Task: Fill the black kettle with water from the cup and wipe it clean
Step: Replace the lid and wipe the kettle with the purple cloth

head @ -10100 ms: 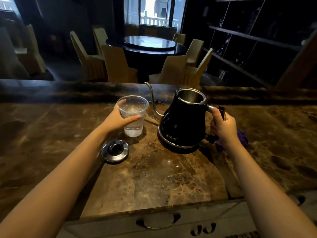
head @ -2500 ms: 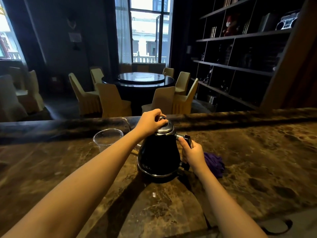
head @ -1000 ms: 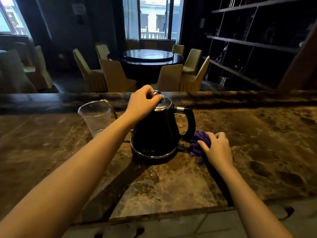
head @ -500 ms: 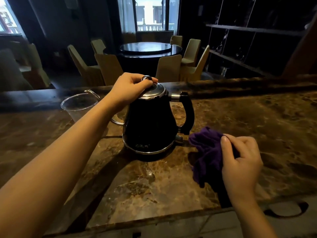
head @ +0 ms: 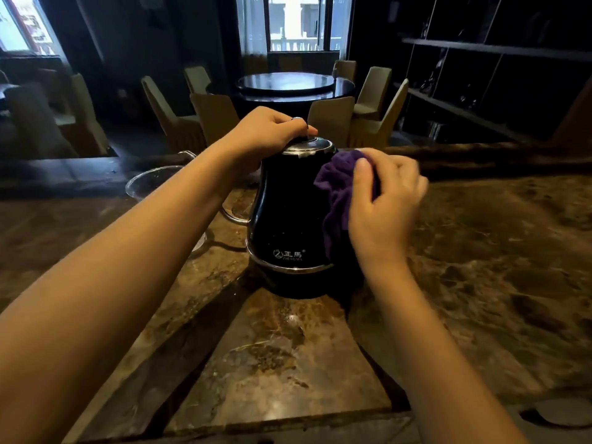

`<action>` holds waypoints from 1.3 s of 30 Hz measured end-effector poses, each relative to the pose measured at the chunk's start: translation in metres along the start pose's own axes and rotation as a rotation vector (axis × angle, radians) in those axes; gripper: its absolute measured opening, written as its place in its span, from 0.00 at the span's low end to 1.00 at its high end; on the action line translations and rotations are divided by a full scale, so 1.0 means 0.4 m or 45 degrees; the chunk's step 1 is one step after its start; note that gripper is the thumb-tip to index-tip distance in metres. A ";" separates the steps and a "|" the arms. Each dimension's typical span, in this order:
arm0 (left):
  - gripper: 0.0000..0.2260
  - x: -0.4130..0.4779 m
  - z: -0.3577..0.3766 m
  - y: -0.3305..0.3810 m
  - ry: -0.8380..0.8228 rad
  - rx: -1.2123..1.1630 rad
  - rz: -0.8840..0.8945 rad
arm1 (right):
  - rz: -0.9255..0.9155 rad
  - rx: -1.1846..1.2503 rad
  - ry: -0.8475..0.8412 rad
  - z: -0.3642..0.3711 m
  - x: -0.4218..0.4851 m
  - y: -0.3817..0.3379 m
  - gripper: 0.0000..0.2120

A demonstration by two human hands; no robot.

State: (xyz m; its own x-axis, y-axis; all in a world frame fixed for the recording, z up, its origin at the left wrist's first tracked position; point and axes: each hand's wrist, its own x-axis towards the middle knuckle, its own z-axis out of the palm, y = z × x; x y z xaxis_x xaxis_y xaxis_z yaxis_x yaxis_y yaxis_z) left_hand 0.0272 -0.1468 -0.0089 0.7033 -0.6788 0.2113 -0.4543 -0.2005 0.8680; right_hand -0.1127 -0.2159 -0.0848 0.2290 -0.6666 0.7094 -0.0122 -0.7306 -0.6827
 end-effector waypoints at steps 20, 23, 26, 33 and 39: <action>0.11 0.021 0.026 0.009 0.059 0.102 -0.059 | -0.289 -0.119 -0.314 0.028 -0.061 -0.002 0.18; 0.13 -0.001 0.029 -0.001 0.116 0.139 -0.033 | -0.560 -0.254 -0.320 0.062 -0.057 -0.012 0.20; 0.14 -0.026 0.028 -0.010 0.085 0.132 0.012 | -0.894 -0.402 -0.377 0.059 -0.112 0.031 0.18; 0.13 -0.041 0.025 -0.005 0.045 0.143 0.010 | -1.161 -0.576 -0.687 -0.021 -0.186 0.121 0.22; 0.11 -0.042 0.021 -0.004 0.032 0.159 0.023 | -0.952 -0.549 -0.441 0.020 -0.160 0.051 0.22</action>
State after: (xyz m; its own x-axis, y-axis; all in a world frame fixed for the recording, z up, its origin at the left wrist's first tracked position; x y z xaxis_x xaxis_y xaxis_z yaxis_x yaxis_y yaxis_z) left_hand 0.0114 -0.1410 -0.0177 0.7072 -0.6655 0.2385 -0.5303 -0.2762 0.8016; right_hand -0.1199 -0.1868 -0.1457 0.6005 0.0301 0.7991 -0.0892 -0.9905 0.1043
